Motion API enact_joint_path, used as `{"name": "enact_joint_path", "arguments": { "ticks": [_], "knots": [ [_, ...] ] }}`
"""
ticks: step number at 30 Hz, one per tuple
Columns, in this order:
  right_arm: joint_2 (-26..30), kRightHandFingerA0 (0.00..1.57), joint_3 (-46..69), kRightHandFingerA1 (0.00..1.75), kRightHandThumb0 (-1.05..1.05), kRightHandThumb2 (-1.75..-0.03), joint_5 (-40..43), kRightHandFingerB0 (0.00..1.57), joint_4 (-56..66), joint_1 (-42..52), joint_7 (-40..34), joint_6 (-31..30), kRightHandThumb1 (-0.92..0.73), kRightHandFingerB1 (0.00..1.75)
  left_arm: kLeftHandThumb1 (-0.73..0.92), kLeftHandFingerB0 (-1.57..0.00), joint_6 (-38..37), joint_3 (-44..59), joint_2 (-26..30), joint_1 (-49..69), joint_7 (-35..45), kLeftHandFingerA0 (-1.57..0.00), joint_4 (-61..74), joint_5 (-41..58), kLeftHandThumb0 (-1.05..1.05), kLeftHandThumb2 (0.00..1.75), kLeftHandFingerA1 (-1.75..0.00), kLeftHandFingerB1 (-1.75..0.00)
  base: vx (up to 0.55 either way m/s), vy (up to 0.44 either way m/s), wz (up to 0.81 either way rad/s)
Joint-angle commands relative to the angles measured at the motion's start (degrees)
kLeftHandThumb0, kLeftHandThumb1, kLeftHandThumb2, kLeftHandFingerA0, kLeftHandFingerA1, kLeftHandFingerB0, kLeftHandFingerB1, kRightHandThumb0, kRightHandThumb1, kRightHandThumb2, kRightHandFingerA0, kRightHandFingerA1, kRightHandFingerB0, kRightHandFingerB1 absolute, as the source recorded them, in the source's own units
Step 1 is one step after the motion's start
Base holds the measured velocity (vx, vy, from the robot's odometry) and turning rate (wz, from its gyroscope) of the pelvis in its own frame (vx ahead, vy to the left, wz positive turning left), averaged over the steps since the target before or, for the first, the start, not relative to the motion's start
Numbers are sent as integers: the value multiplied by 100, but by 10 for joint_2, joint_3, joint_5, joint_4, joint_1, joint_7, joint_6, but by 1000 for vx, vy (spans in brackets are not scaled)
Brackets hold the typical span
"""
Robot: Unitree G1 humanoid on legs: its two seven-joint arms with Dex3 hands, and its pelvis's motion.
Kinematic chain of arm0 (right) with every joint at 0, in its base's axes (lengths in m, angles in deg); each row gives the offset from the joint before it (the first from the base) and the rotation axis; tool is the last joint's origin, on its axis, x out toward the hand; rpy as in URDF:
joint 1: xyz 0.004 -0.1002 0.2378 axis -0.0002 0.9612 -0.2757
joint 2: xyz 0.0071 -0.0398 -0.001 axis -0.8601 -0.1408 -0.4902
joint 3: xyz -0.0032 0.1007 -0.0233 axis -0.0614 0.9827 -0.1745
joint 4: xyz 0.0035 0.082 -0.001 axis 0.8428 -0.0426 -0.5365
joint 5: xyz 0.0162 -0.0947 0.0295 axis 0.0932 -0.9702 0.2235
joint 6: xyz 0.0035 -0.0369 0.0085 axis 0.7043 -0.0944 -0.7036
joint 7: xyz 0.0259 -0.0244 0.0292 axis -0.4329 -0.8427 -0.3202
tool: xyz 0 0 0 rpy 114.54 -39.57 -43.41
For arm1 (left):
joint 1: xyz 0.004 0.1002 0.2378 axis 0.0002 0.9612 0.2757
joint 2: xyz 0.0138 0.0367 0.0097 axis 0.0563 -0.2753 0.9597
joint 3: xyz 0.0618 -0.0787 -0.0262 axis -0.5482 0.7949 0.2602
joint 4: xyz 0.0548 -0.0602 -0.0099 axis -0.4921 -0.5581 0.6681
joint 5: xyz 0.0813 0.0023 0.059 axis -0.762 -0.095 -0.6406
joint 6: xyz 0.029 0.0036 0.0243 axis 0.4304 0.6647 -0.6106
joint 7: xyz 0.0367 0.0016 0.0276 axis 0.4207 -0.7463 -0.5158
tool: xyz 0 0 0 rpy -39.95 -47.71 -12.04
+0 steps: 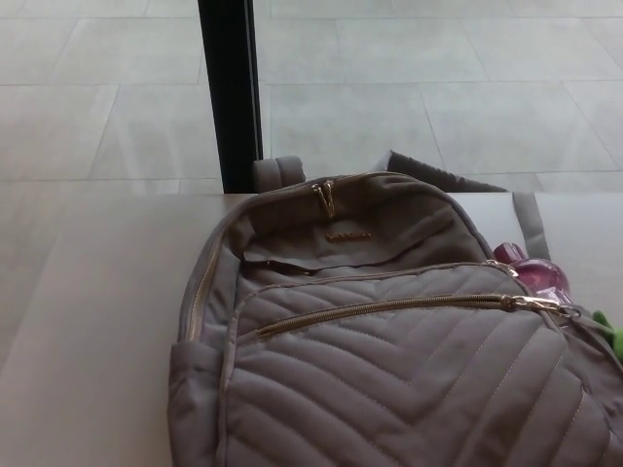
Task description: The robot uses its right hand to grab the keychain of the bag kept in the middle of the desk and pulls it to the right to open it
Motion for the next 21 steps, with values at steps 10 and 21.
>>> {"name": "enact_joint_path", "arguments": {
  "ticks": [10,21],
  "knots": [
    [-31,85,18,90,-51,-55,37,53,-70,-133,-102,6,-50,46,47,-61,-44,57,-11,21,-51,-78,14,25,-49,57,-75,-46,0,0,0],
    [-46,94,42,136,-51,-58,71,51,-84,-146,-183,40,-52,50,47,-62,-19,154,-38,9,-55,-84,14,88,-41,53,-87,-48,1,0,1]
  ]
}}
